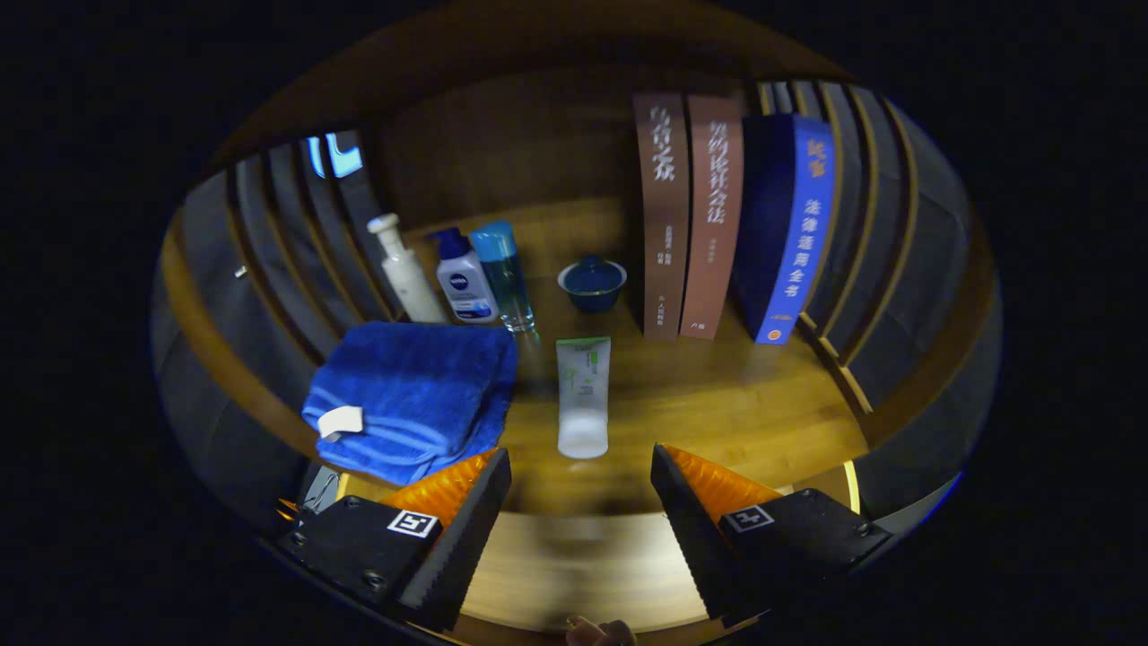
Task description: Pull open the drawer, take out the items inside it, and place them on the countertop above the cabinet.
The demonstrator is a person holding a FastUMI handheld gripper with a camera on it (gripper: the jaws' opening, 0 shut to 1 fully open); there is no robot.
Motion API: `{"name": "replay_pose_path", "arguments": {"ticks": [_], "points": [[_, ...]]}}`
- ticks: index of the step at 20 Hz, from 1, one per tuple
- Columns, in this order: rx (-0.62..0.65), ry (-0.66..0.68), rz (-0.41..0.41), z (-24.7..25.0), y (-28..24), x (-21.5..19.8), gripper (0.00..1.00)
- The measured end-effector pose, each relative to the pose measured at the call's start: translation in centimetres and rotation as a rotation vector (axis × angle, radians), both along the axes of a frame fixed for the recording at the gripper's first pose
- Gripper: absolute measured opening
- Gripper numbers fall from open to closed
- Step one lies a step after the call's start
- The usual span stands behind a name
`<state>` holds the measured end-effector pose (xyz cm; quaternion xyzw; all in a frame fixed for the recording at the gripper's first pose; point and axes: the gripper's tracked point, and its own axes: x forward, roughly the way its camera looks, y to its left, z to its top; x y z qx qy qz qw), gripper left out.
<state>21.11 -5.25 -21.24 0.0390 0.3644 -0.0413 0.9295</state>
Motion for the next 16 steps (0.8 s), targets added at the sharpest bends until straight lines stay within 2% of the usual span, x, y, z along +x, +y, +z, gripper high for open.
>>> {"name": "replay_pose_path", "arguments": {"ticks": [5, 8, 12, 16], "points": [[0.017, -0.239, 0.025, 8.2, 1.5, -7.0, 0.99], [0.003, -0.361, 0.049, 10.7, 2.8, -12.3, 0.99], [0.010, -0.428, 0.100, 7.9, 4.9, -18.4, 0.99], [-0.068, -0.482, 0.145, 4.1, 6.0, -23.3, 0.99]]}}
